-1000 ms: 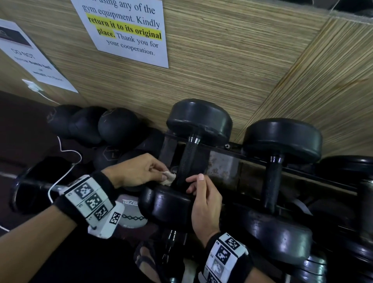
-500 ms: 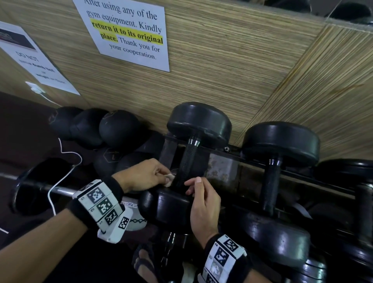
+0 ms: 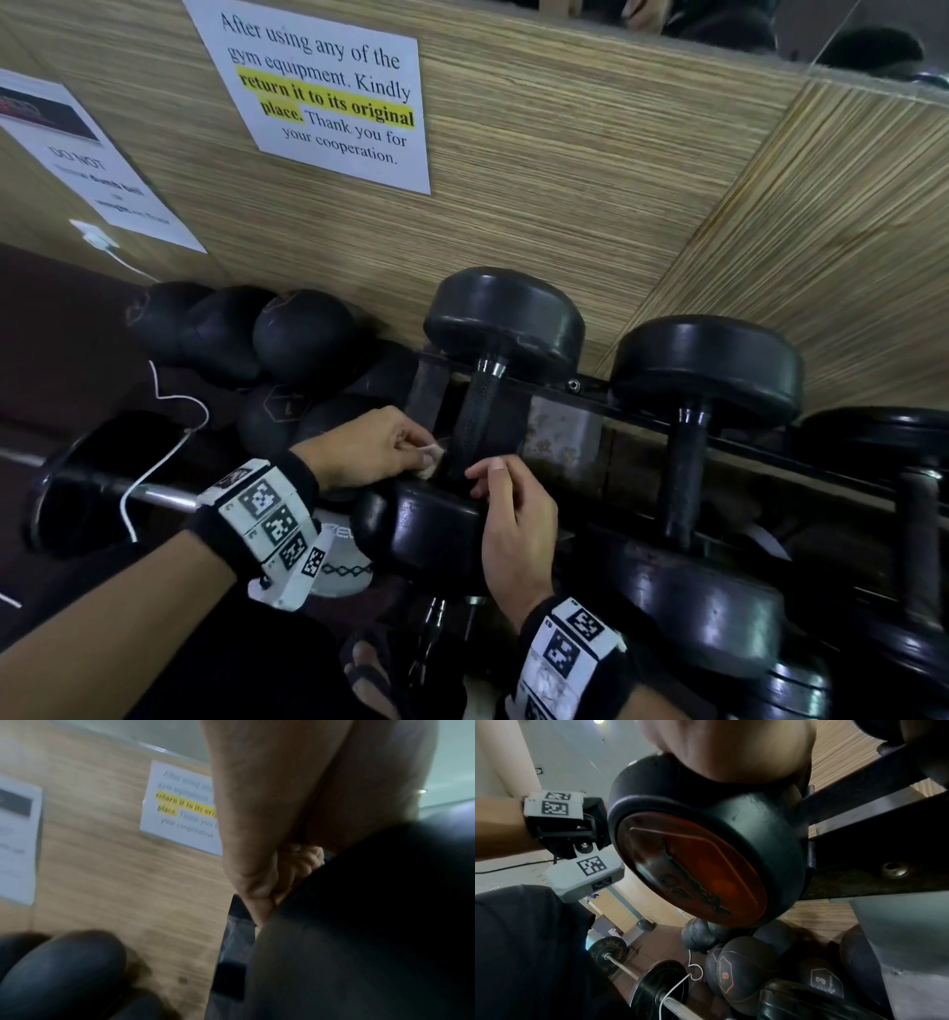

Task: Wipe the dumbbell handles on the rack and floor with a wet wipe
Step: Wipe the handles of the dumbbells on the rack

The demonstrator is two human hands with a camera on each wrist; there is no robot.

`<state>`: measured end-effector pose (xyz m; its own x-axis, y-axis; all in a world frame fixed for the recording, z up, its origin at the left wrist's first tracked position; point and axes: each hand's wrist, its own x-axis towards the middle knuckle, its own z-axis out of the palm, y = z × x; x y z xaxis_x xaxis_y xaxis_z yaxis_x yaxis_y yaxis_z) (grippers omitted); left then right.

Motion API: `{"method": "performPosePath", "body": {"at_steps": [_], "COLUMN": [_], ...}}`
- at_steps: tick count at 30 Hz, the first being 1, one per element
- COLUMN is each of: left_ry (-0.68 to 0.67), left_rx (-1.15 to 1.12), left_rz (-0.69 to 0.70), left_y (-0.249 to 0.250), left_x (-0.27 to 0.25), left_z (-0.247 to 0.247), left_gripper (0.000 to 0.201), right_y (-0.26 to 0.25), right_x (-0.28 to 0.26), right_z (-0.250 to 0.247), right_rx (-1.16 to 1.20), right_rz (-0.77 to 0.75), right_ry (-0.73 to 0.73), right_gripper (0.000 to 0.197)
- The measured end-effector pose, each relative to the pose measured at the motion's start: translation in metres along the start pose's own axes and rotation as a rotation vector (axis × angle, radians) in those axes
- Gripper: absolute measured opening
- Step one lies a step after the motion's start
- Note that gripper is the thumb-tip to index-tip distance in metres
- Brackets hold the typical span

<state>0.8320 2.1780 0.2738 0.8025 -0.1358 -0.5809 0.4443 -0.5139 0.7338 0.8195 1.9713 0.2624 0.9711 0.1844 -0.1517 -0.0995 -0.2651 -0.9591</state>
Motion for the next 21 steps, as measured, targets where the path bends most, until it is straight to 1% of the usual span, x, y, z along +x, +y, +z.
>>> {"method": "performPosePath", "body": {"at_steps": [3,6,9,10,12,14,16,17,19,21], "left_ry": [0.102,0.149,0.169,0.187,0.251,0.344,0.461,0.535,0.662,0.698], "left_rx": [0.224,0.254,0.158,0.104,-0.017,-0.123,-0.183,-0.198,-0.222,-0.238], "left_rz": [0.022,0.060,0.098,0.113,0.141,0.147,0.149,0.156,0.160,0.136], "left_y": [0.011,0.026,0.038,0.041,0.045,0.045,0.042,0.041,0.038,0.034], "left_x": [-0.013,-0.029,-0.039,-0.040,-0.039,-0.035,-0.028,-0.024,-0.017,-0.013], "left_z": [0.001,0.006,0.010,0.011,0.015,0.023,0.034,0.040,0.048,0.051], "left_gripper": [0.014,0.015,0.015,0.014,0.010,0.009,0.013,0.014,0.011,0.009], "right_y": [0.001,-0.003,-0.005,-0.005,-0.006,-0.008,-0.011,-0.012,-0.009,-0.006], "right_x": [0.000,0.002,0.005,0.007,0.012,0.018,0.025,0.028,0.038,0.052], "right_z": [0.000,-0.004,-0.009,-0.011,-0.015,-0.020,-0.027,-0.029,-0.029,-0.027], "right_rx": [-0.007,-0.001,0.014,-0.004,-0.048,-0.052,0.026,0.088,0.180,0.238], "right_rz": [0.010,0.023,0.034,0.036,0.043,0.056,0.071,0.096,0.197,0.304], "right_ry": [-0.017,-0.078,-0.210,-0.253,-0.321,-0.353,-0.323,-0.278,-0.124,0.034], "right_gripper": [0.027,0.020,0.010,0.013,0.021,0.015,0.007,0.008,0.010,0.011]}}
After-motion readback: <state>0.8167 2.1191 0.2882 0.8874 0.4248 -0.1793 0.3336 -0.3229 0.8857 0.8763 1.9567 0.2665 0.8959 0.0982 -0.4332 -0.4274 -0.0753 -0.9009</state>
